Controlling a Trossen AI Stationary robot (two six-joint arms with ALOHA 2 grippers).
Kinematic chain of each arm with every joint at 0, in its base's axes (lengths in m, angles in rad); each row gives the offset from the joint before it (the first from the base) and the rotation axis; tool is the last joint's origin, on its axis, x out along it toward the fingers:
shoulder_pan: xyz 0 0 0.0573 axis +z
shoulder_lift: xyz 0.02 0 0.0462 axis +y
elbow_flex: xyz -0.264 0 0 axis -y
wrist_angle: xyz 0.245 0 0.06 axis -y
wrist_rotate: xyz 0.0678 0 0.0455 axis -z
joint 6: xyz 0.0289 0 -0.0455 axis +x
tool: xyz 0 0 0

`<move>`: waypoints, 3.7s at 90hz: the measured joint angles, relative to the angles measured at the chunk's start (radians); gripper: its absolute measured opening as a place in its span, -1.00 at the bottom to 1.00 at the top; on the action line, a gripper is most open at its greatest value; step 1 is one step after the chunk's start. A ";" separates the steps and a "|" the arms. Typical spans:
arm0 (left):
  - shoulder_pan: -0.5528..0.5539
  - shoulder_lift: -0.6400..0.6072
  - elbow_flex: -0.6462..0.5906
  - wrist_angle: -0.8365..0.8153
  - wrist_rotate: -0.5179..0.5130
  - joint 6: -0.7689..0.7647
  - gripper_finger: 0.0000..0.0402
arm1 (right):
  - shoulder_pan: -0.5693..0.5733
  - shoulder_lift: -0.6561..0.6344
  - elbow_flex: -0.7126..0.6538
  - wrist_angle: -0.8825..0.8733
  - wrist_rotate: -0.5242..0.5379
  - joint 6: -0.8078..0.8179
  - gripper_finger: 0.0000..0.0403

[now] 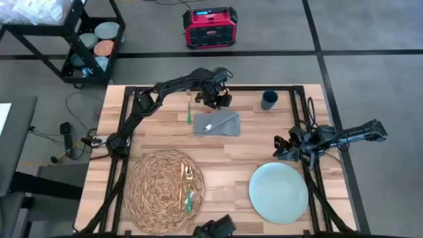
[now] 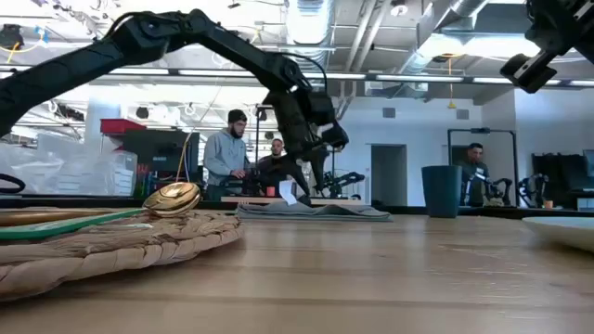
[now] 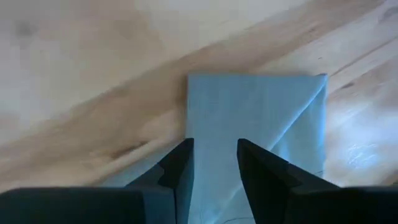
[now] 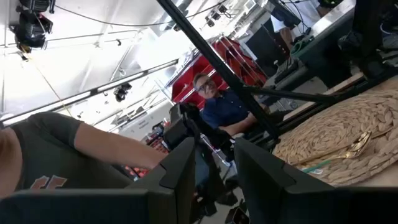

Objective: Set table place
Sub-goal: Fold the gray table napkin

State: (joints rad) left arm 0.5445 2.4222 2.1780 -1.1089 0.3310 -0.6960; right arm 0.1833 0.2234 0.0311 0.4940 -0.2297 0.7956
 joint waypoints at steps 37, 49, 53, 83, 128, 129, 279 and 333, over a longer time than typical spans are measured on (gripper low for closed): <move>0.007 0.018 0.011 -0.037 -0.016 -0.090 -0.47 | 0.000 0.000 0.000 0.009 0.006 0.008 -0.49; 0.023 0.018 0.003 -0.045 -0.016 -0.115 -0.47 | 0.000 0.000 0.000 0.013 0.006 0.008 -0.49; 0.023 0.018 -0.013 -0.043 -0.015 -0.118 -0.47 | 0.000 0.000 0.000 0.013 0.007 0.008 -0.49; 0.018 0.019 -0.042 -0.047 -0.001 -0.088 -0.64 | -0.002 0.000 0.000 0.006 0.019 -0.010 -0.49; -0.024 0.014 0.021 0.046 0.121 -0.018 -0.63 | -0.002 0.000 0.000 -0.020 0.022 -0.018 -0.49; -0.026 0.014 0.021 0.050 0.119 -0.022 -0.63 | -0.002 0.000 0.000 -0.019 0.022 -0.018 -0.49; -0.099 -0.052 -0.025 -0.153 0.007 0.242 -0.81 | 0.001 0.000 0.000 -0.018 -0.002 0.035 -0.49; -0.100 -0.052 -0.024 -0.232 0.026 0.246 -0.43 | 0.001 0.000 0.000 -0.018 -0.018 0.019 -0.49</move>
State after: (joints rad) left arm 0.4450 2.3699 2.1536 -1.3411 0.3566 -0.4503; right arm 0.1841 0.2234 0.0311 0.4755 -0.2478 0.8146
